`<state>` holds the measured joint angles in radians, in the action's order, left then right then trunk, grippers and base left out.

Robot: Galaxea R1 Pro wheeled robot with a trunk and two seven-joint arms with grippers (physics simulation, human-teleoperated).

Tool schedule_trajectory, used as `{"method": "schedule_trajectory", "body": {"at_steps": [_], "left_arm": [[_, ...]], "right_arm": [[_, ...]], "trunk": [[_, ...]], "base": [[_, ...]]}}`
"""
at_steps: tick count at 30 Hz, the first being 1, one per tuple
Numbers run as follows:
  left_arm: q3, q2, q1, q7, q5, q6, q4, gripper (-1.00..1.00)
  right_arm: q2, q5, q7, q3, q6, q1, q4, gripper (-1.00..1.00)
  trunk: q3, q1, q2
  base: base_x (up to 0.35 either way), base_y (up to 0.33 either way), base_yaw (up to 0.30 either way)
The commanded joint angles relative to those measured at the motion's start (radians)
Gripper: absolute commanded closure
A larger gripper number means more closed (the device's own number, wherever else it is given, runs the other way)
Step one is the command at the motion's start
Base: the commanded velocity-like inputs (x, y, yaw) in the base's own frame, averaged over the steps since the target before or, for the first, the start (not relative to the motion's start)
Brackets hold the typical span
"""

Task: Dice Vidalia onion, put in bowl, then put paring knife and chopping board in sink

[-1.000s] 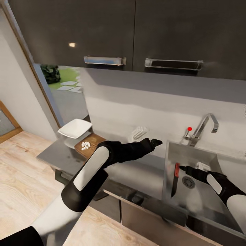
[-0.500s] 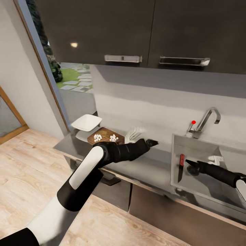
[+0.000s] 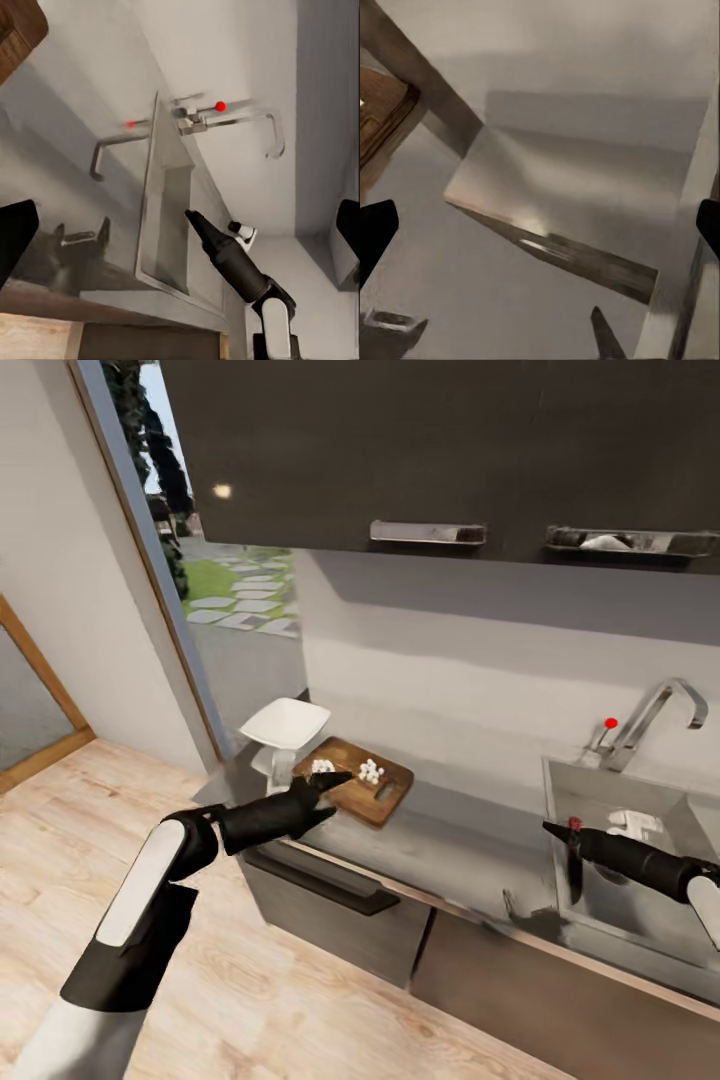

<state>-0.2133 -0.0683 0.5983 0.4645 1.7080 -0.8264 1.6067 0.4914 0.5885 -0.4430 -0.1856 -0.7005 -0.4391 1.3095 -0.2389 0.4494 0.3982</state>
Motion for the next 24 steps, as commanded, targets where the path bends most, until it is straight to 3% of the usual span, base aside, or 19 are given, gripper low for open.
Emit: {"method": "schedule_trajectory", "body": {"at_steps": [1, 4, 9, 24], "left_arm": [[0.035, -0.016, -0.016, -0.026, 0.012, -0.027, 0.001, -1.0], [0.114, -0.053, -0.049, -0.105, 0.012, -0.072, 0.001, -1.0], [0.15, -0.075, -0.079, -0.139, 0.002, -0.078, -0.022, -1.0], [0.146, -0.07, -0.077, -0.144, 0.008, -0.082, -0.05, -1.0]], "right_arm": [[-0.015, 0.0, 0.002, -0.002, -0.031, -0.017, 0.002, -1.0], [-0.037, -0.002, 0.019, -0.001, -0.055, -0.041, 0.013, -1.0], [-0.042, 0.008, 0.043, 0.021, -0.071, -0.065, -0.002, -1.0], [-0.046, 0.009, 0.05, 0.022, -0.065, -0.076, -0.001, -1.0]], "trunk": [[-0.002, 0.001, 0.002], [-0.002, 0.001, 0.002], [-0.002, 0.001, 0.002], [-0.002, 0.001, 0.002]], "base": [[0.099, 0.292, 0.0], [0.101, 0.292, 0.0], [0.021, 0.058, 0.0], [0.0, 0.0, 0.0]]}}
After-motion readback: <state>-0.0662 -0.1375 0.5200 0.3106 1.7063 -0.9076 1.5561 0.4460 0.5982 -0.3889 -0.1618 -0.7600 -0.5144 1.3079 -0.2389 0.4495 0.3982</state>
